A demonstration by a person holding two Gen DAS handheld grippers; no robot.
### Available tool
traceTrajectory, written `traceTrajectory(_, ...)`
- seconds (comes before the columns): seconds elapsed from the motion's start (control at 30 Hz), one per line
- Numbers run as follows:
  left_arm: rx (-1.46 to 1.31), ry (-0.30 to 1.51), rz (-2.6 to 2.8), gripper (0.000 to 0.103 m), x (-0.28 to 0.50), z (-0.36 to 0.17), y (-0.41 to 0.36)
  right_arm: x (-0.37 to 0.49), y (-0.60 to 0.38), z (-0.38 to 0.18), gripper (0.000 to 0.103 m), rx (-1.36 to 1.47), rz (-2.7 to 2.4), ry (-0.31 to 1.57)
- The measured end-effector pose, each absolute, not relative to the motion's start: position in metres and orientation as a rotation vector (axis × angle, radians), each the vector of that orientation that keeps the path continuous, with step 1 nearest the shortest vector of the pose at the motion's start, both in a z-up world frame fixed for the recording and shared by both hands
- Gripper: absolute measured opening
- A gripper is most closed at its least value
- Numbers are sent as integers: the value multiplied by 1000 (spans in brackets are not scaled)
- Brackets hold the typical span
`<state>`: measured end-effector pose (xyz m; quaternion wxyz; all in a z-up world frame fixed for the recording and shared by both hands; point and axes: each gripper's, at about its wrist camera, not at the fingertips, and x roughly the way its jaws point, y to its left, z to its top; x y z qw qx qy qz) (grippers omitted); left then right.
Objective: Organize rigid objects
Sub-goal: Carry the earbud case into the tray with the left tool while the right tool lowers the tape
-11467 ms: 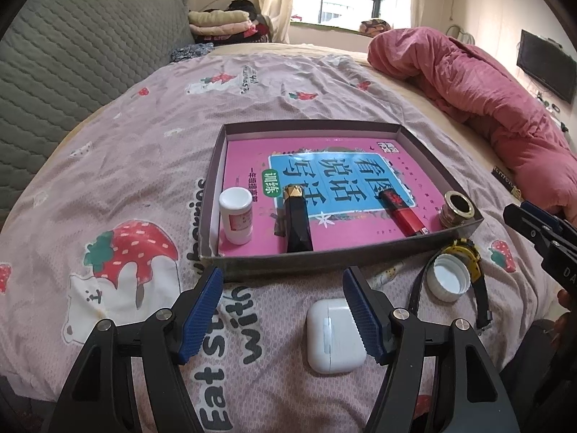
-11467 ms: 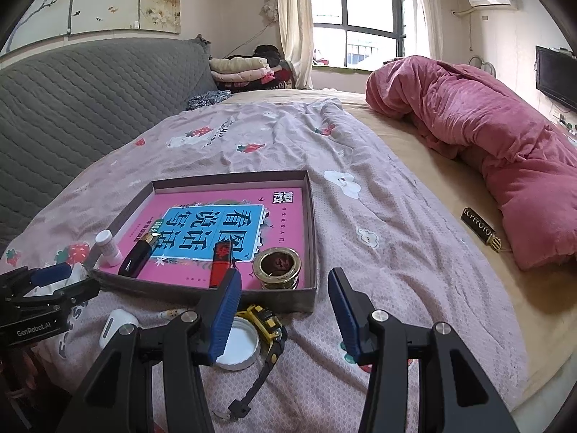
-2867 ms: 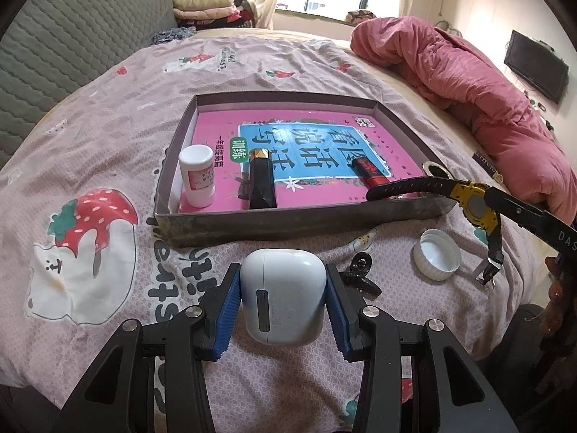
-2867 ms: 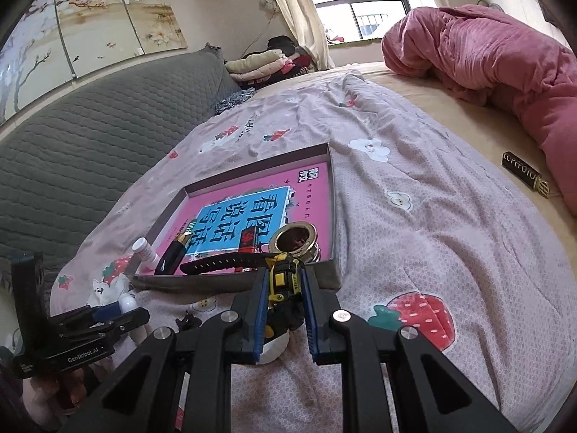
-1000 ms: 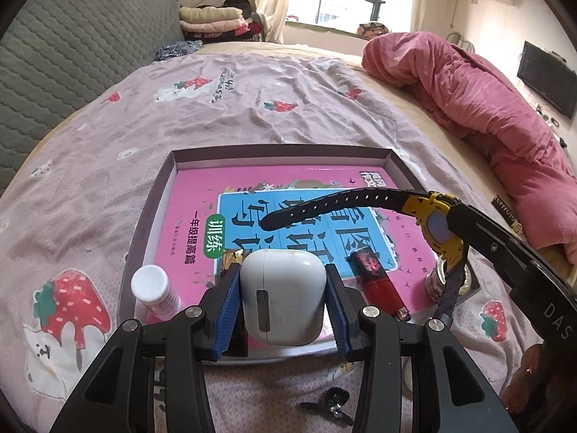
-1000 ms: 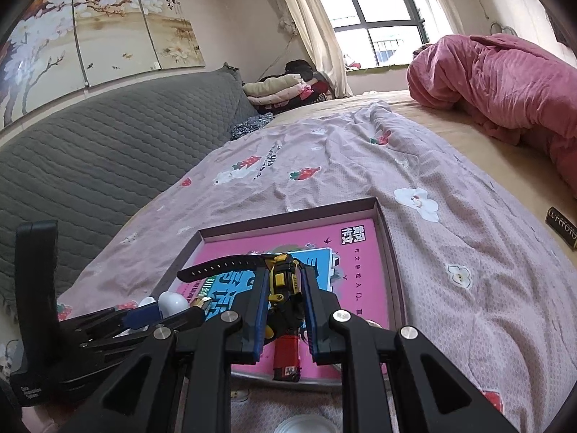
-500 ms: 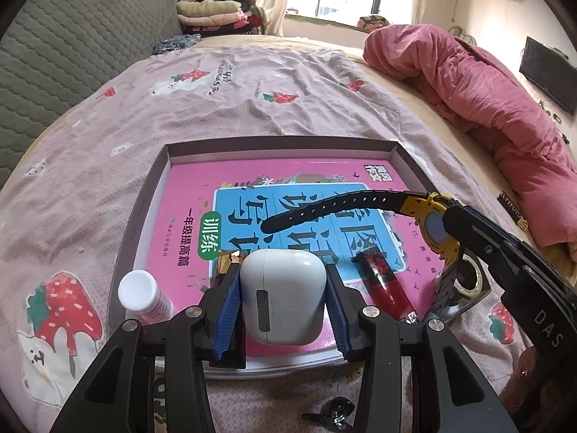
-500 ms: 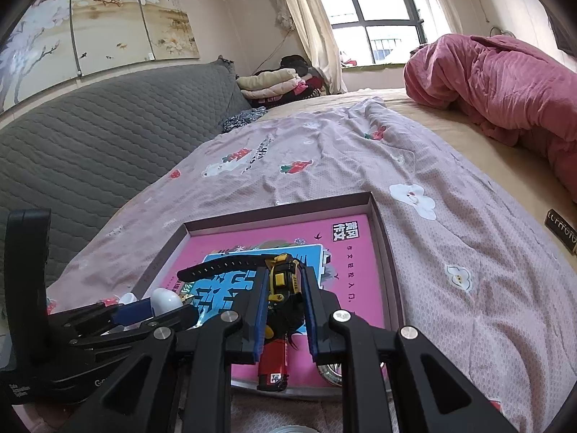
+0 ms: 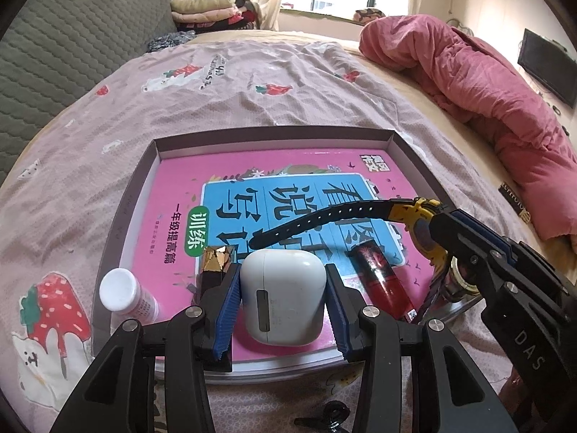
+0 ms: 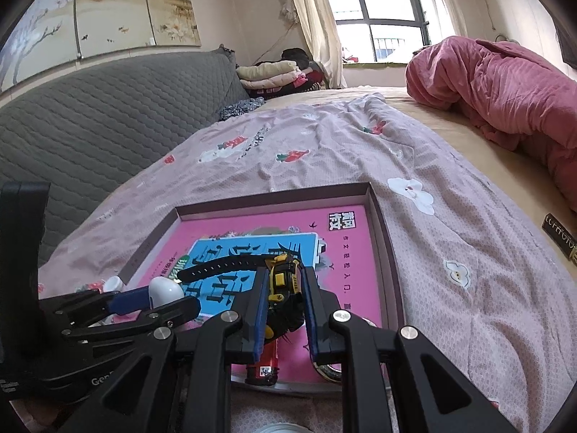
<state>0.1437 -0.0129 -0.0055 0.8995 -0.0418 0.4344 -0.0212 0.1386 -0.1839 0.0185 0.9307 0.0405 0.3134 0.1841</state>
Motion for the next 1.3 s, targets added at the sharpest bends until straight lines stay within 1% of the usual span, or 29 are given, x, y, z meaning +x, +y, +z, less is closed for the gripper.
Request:
traceTrajectory(0.67,-57,900,-48,46,144,-11,-18,126,-154,6,16,-183,331,630)
traceTrajectory(1.1,-62,923,-54,46,148,-13,-21,123,-171,5,17,-133,334,648)
traceTrajectory(1.2,-57,930,-59,46,150,-13,-25,122,-175,6,18,-131,331,648)
traceTrajectory(1.3,-55,936,-57,46,152,-13,-27,123,-180,6,24,-126,317,647)
